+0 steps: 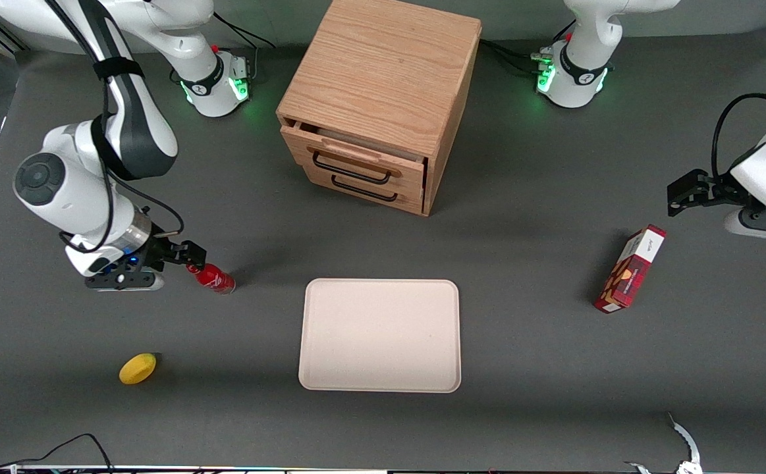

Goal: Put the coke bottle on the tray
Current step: 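Move the open right gripper down over the red Coca-Cola bottle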

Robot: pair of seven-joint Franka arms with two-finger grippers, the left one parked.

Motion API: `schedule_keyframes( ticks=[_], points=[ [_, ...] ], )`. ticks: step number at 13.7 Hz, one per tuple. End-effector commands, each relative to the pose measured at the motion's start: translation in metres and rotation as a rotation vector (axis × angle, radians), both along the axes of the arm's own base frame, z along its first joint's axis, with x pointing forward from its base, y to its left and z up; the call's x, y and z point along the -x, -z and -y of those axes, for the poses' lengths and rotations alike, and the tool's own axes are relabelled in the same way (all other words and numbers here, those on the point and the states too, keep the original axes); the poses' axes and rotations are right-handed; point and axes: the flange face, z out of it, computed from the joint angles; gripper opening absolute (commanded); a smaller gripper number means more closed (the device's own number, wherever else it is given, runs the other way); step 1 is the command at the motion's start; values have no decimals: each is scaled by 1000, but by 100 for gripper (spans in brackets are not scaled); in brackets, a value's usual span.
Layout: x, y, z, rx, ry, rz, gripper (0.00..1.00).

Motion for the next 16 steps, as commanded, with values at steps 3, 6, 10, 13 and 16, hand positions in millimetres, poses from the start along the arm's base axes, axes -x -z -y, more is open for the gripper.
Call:
schedule_keyframes(
  ticks=[3,6,10,13,16],
  points=[
    [12,16,-1,19,-4,2,91],
    [15,26,1,36,-26,16,91],
    [21,43,2,41,-59,38,92],
    [22,47,4,40,-59,44,92],
    [21,48,6,42,-77,43,79]
  ],
)
